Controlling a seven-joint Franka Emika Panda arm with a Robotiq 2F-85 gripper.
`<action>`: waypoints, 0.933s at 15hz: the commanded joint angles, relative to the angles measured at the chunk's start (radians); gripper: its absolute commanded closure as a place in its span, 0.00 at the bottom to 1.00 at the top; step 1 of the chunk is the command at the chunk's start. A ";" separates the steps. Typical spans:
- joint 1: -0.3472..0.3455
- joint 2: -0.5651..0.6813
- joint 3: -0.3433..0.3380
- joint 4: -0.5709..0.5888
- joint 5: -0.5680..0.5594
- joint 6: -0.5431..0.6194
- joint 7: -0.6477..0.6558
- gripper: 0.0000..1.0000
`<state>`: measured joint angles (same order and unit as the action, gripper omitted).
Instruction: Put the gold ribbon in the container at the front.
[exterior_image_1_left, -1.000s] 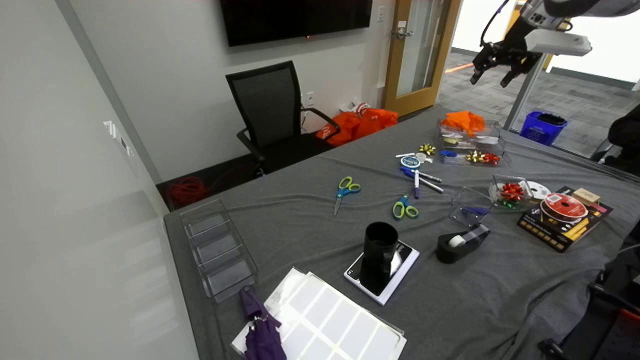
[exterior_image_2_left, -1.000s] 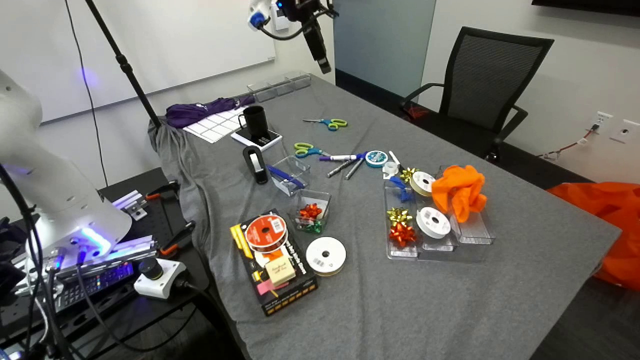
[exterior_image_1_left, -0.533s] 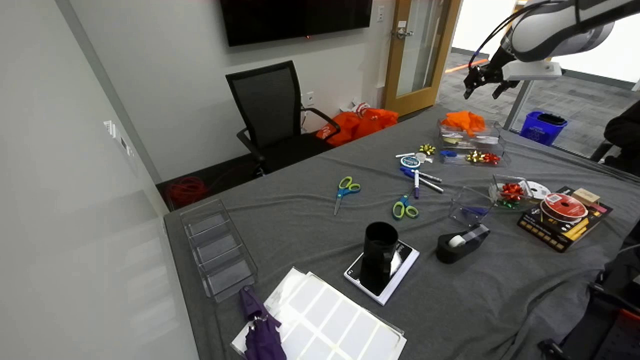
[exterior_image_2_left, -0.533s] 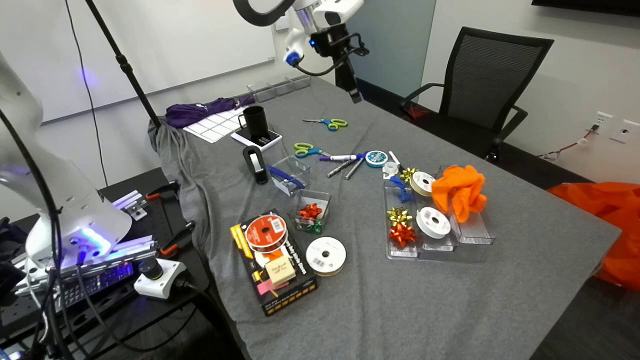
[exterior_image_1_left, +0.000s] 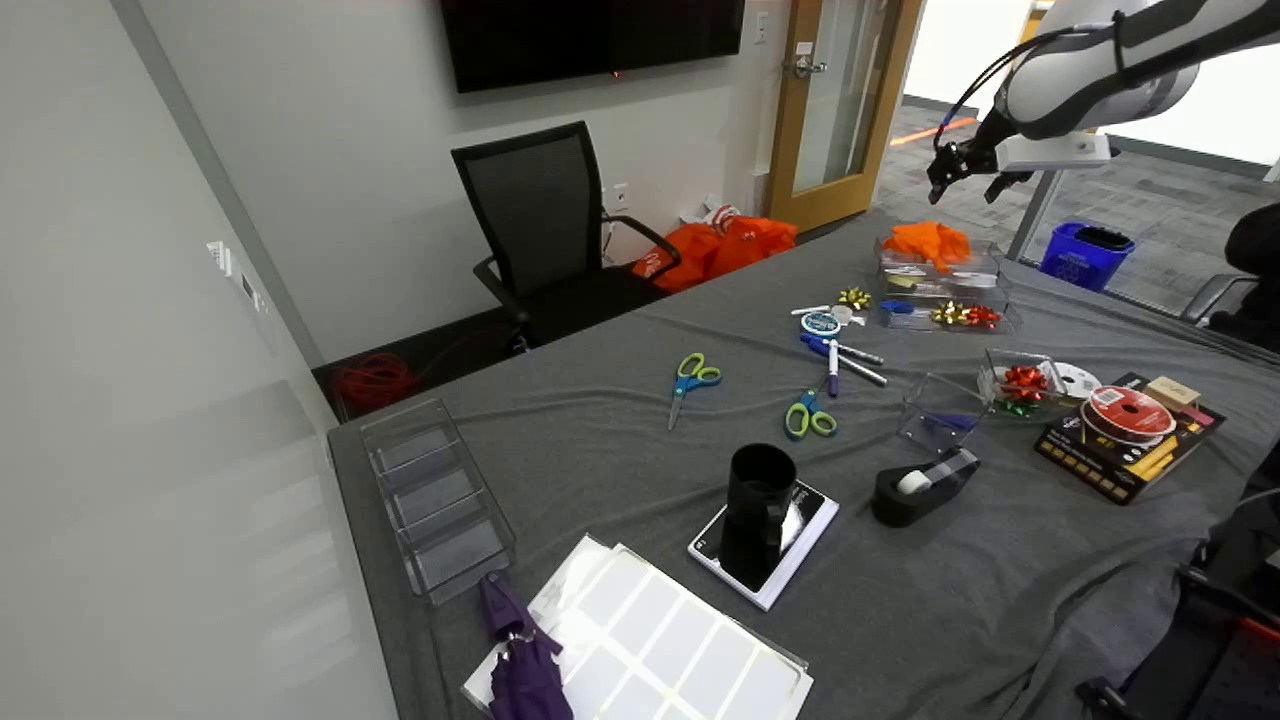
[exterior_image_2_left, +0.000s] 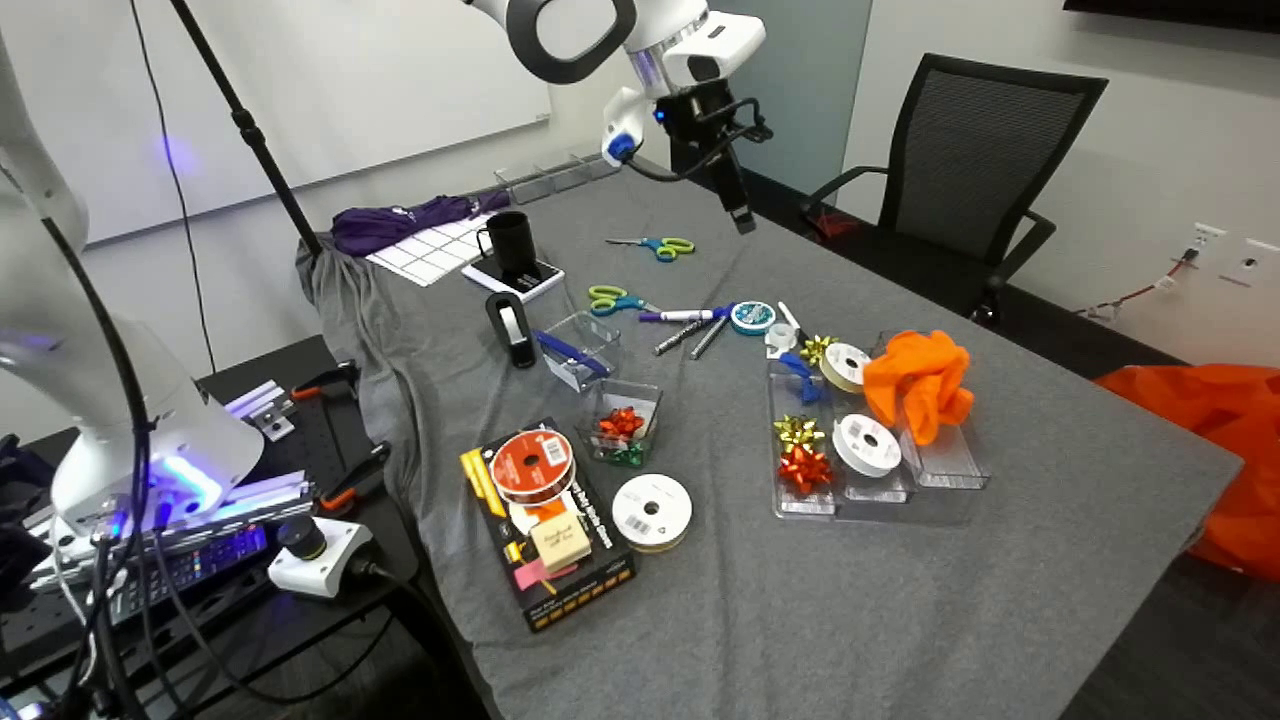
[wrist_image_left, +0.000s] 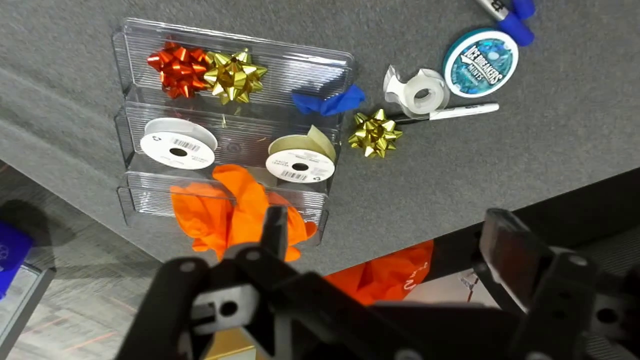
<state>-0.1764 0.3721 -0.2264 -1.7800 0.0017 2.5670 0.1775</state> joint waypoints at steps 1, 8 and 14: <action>-0.005 0.001 0.004 0.003 -0.001 -0.002 -0.001 0.00; -0.023 0.134 -0.001 0.119 -0.019 -0.133 -0.016 0.00; -0.079 0.306 -0.005 0.279 -0.019 -0.127 -0.052 0.00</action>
<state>-0.2158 0.5821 -0.2312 -1.6140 -0.0127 2.4599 0.1693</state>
